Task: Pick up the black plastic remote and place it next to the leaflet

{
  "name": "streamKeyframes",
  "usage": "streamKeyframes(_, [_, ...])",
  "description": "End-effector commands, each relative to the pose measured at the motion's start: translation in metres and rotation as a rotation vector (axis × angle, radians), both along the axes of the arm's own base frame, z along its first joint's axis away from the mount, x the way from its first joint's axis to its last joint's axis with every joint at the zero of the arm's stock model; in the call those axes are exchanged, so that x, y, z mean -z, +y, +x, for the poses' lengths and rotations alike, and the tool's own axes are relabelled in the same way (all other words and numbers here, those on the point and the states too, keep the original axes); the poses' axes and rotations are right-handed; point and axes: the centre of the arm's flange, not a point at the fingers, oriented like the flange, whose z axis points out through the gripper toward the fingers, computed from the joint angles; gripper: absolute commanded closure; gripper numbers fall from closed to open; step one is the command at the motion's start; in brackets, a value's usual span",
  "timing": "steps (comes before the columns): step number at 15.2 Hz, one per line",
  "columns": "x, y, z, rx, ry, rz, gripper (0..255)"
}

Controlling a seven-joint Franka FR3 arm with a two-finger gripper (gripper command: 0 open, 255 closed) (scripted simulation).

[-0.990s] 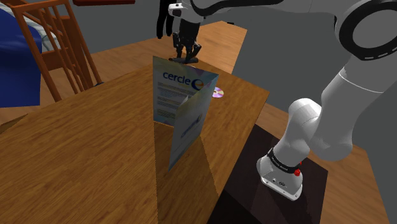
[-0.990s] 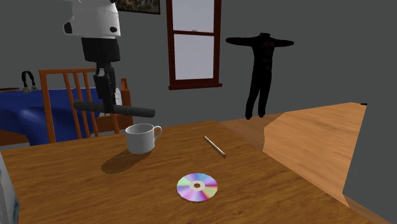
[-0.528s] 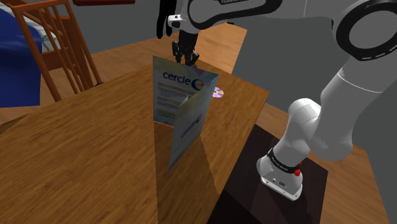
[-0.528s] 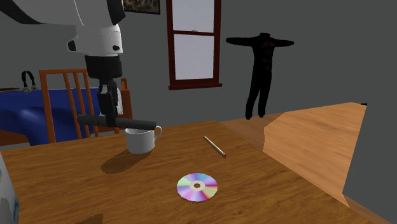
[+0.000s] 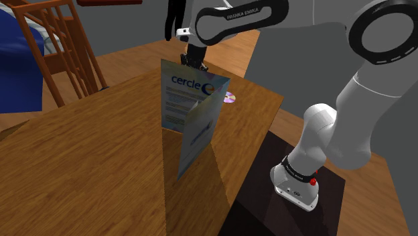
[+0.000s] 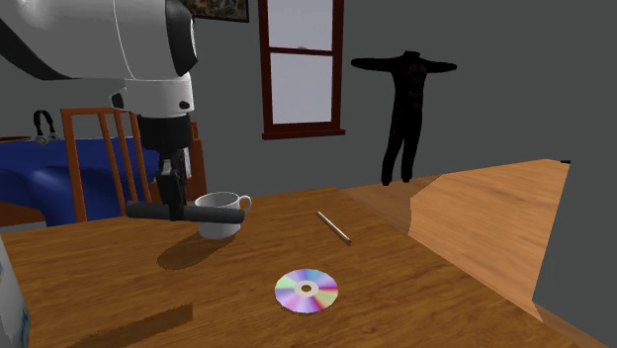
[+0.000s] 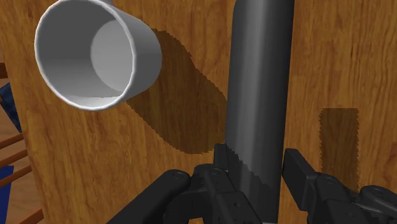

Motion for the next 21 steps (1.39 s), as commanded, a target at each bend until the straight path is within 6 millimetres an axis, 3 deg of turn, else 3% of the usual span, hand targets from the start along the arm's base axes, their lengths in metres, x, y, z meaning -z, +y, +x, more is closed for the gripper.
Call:
streamKeyframes(1, [0.010, 0.001, 0.000, 0.000, -0.001, 0.000, 255])
streamKeyframes(21, [0.111, 0.001, 0.000, 0.000, -0.001, 0.000, 255])
